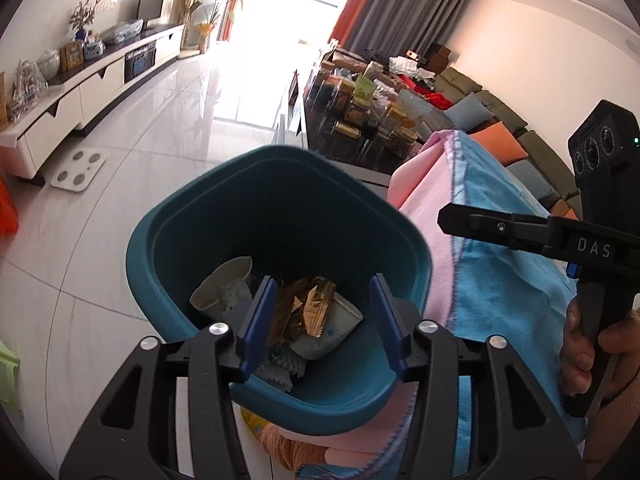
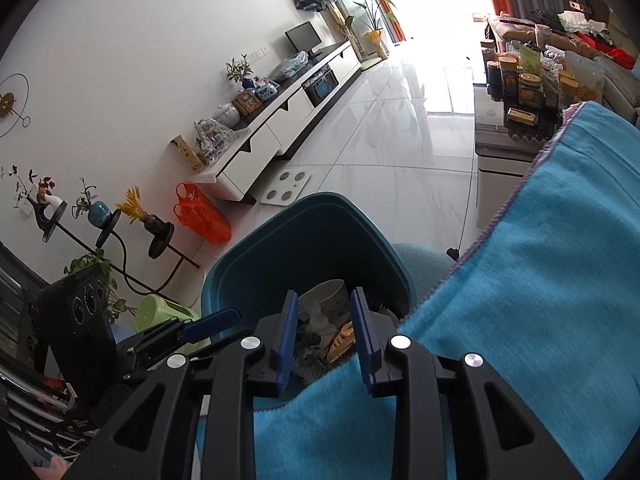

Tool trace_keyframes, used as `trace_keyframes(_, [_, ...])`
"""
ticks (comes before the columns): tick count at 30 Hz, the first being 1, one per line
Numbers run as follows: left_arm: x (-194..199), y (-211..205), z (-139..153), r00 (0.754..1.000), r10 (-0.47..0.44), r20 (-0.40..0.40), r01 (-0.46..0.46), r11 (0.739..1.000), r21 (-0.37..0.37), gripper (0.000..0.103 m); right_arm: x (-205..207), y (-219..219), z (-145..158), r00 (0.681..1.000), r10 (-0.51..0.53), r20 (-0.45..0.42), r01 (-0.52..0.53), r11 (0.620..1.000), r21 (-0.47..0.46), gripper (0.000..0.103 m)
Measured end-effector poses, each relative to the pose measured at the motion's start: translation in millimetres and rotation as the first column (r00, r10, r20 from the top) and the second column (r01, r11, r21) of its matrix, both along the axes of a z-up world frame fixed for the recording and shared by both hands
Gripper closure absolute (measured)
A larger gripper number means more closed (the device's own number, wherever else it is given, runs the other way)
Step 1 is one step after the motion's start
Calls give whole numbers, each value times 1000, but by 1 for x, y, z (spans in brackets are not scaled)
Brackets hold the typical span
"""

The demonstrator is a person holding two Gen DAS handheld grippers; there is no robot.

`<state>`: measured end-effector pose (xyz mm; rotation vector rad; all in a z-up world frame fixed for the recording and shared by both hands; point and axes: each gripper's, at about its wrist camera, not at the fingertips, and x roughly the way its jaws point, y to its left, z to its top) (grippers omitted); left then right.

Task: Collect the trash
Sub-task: 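Move both open grippers back over the bed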

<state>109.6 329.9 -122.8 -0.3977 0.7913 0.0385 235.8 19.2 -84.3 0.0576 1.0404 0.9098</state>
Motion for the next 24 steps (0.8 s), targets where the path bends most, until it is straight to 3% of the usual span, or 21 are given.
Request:
trace_keyframes(10, [-24, -49, 48, 985, -108, 132, 98, 992, 81, 41, -30, -49, 35, 997, -16, 79, 9, 996, 89, 66])
trace_keyframes(17, [-34, -107, 67, 945, -262, 195, 247, 964, 100, 37, -55, -124, 50, 989, -85, 118, 69, 989, 135, 61])
trace_keyframes(24, [-33, -180, 66, 885, -424, 190, 416, 906, 85, 37, -75, -216, 58, 951, -258, 171, 238, 963, 125, 58])
